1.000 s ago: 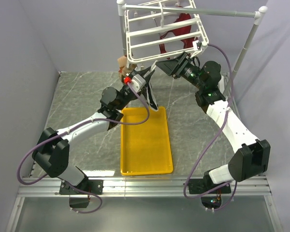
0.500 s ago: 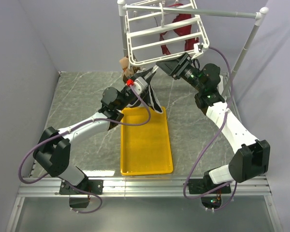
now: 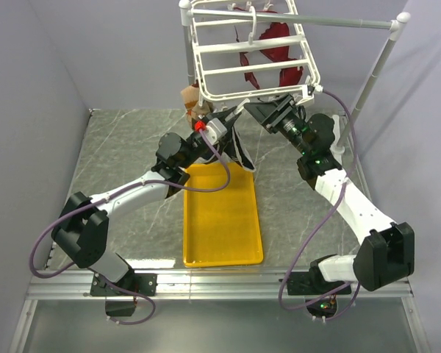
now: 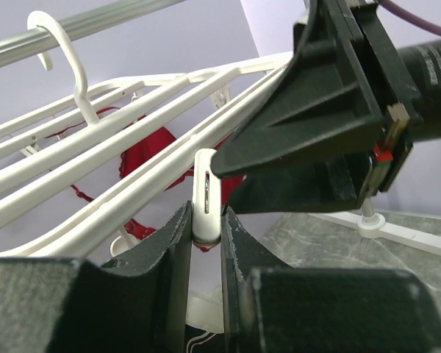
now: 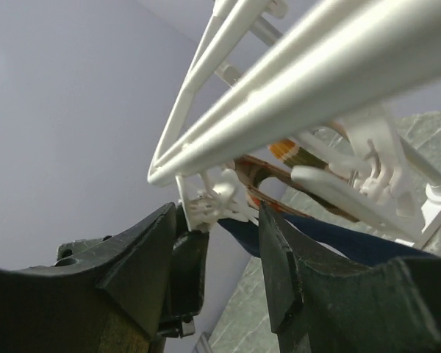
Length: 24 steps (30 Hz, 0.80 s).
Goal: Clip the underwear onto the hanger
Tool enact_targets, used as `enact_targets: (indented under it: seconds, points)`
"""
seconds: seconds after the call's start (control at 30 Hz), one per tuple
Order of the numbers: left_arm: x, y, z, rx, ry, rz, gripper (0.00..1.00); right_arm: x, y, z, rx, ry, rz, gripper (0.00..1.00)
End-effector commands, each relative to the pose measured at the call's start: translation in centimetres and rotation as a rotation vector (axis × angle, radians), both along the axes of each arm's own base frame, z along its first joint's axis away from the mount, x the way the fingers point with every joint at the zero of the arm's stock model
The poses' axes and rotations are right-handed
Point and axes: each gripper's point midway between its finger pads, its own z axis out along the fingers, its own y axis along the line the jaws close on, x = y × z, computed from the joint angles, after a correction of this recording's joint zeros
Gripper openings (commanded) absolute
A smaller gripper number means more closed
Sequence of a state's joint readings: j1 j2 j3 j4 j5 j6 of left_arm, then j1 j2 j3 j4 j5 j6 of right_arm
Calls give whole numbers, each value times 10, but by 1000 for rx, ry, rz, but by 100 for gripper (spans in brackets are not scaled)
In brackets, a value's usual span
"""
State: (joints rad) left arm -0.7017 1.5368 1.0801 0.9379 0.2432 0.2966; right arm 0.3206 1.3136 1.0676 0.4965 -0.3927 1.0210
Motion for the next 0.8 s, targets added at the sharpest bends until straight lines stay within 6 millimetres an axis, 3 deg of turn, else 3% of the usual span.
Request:
enact_targets:
  seconds: [0.0,0.13,0.33,0.77]
  points:
    - [-13,-2,38,-73,-76,-51,0,-16,-10,33,43,-106,-23,56]
    - [-12,-2,40,-76,-70,-53,0,-22,-10,35,74,-103,-8,61]
    - [-12,-5,38,-79,-59,-72,0,-15,-3,41,119,-148,19,65]
    - [-8,-8,39,-91,-65,-90,0,-1,4,38,128,-154,30,61]
